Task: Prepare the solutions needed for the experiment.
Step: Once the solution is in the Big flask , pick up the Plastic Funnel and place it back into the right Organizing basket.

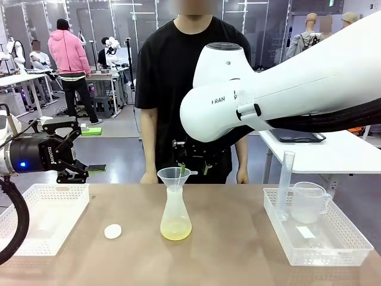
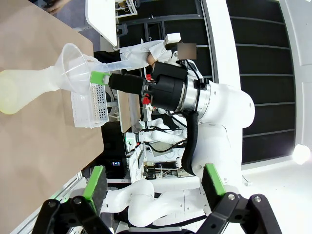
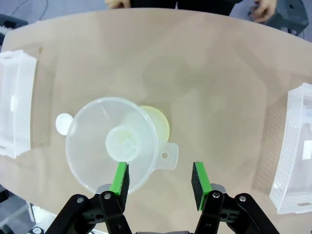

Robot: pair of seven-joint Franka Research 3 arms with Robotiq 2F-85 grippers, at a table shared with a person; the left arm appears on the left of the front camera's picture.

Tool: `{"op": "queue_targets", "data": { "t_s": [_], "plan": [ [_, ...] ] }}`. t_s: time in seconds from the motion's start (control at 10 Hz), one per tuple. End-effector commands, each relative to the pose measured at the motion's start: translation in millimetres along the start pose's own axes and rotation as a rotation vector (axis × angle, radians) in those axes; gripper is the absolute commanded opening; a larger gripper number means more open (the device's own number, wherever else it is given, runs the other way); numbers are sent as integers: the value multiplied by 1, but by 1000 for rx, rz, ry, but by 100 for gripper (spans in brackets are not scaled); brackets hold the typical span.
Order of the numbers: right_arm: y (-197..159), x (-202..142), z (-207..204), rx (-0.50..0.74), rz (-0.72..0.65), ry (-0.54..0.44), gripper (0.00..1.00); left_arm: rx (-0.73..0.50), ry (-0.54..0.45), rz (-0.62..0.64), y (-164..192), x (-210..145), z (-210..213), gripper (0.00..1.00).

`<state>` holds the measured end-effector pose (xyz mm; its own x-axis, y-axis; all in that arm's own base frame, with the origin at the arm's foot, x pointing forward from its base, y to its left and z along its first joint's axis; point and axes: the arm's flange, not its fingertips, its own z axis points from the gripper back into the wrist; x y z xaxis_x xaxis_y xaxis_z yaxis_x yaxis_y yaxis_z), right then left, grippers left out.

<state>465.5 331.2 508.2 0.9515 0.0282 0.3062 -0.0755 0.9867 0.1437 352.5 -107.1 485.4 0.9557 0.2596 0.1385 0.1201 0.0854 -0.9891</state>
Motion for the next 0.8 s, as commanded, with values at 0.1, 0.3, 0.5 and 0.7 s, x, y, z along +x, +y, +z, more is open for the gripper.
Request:
{"op": "queue_targets", "data": {
  "t_s": [0.1,0.3,0.5,0.7],
  "plan": [
    [0,0,0,0,0,0,66,-24,-7,21,-2,-2,-2,100],
    [0,0,0,0,0,0,66,-24,-7,21,-2,-2,-2,100],
    [7,8,-5,15,38,29,66,-24,-7,21,-2,-2,-2,100],
    [14,17,-16,-17,57,65,66,-24,-7,21,-2,-2,-2,100]
  ]
}}
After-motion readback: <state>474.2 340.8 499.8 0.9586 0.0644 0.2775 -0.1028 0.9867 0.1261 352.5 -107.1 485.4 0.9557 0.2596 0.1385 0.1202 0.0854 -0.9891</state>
